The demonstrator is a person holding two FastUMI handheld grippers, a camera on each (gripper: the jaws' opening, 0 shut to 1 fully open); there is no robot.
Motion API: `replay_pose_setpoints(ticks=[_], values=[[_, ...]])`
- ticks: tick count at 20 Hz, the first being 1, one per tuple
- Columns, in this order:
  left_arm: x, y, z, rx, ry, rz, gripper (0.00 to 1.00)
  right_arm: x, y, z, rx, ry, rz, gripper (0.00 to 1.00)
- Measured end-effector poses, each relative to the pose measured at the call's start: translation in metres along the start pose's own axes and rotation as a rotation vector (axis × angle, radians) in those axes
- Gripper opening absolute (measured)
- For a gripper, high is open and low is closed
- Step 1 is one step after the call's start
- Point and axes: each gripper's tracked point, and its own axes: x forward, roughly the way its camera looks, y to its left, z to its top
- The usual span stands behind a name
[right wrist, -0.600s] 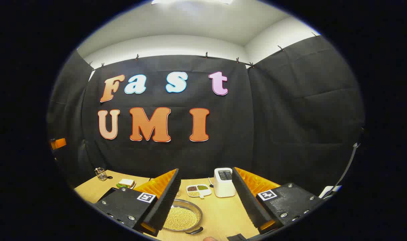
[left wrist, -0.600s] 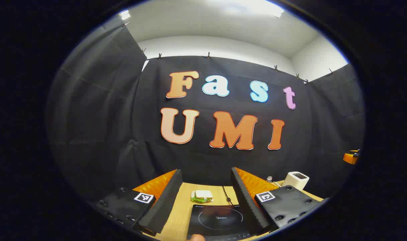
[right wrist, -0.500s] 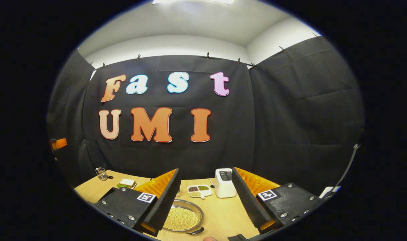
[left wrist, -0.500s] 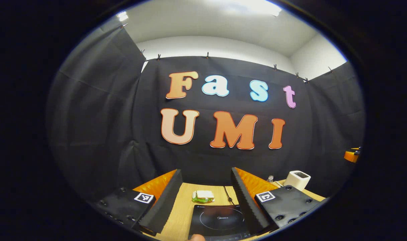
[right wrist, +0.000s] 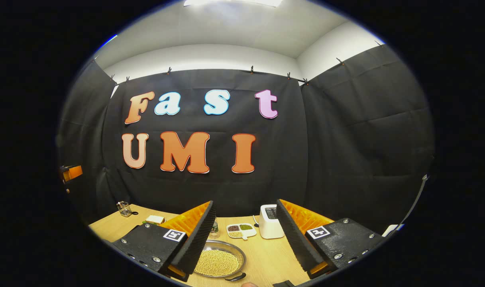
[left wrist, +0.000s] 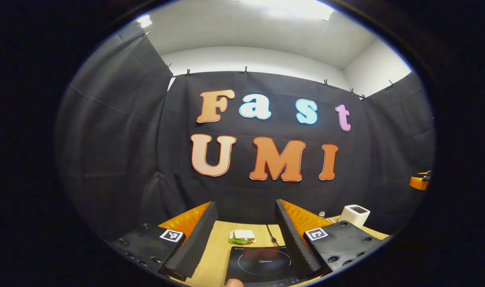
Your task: First push the handle of the pot to place it horizontally, then grasp the pot with both hands and set it on the induction cooktop.
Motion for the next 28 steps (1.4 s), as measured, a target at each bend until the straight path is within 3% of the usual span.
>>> replay_pose_setpoints(ticks=[2, 5, 6, 11, 13, 14, 15, 22, 25, 28], values=[[-0.001, -0.001, 0.003, 0.009, -0.008, 0.004, 0.99, -0.001, 0.001, 0.000, 0.001, 0.006, 0.014, 0.95], [-0.006, -0.003, 0.011, 0.015, -0.021, 0.002, 0.95, 0.000, 0.002, 0.000, 0.004, 0.012, 0.019, 0.95], [-0.008, -0.004, 0.013, 0.016, -0.025, 0.000, 0.99, 0.000, 0.002, 0.000, 0.004, 0.012, 0.017, 0.95], [-0.012, -0.014, 0.013, 0.015, -0.022, -0.030, 0.95, 0.002, 0.002, -0.001, -0.013, 0.005, 0.011, 0.95], [-0.011, -0.011, 0.014, 0.013, -0.022, -0.024, 0.99, 0.003, 0.003, 0.000, -0.013, 0.000, 0.011, 0.95], [-0.009, -0.009, 0.014, 0.009, -0.023, -0.018, 0.98, 0.003, 0.004, -0.001, -0.013, -0.001, 0.017, 1.00], [-0.009, -0.006, 0.014, 0.008, -0.022, -0.010, 0.98, 0.002, 0.003, -0.002, -0.011, 0.001, 0.020, 0.94], [-0.009, -0.004, 0.009, 0.000, -0.017, -0.006, 0.99, -0.002, 0.001, -0.006, -0.021, 0.025, 0.086, 0.78], [-0.012, -0.002, 0.012, 0.002, -0.028, 0.000, 0.98, 0.008, 0.026, -0.017, -0.058, 0.029, 0.102, 0.63], [-0.013, 0.000, 0.013, 0.002, -0.036, 0.007, 0.99, 0.007, 0.024, -0.026, -0.078, 0.035, 0.098, 0.47]])
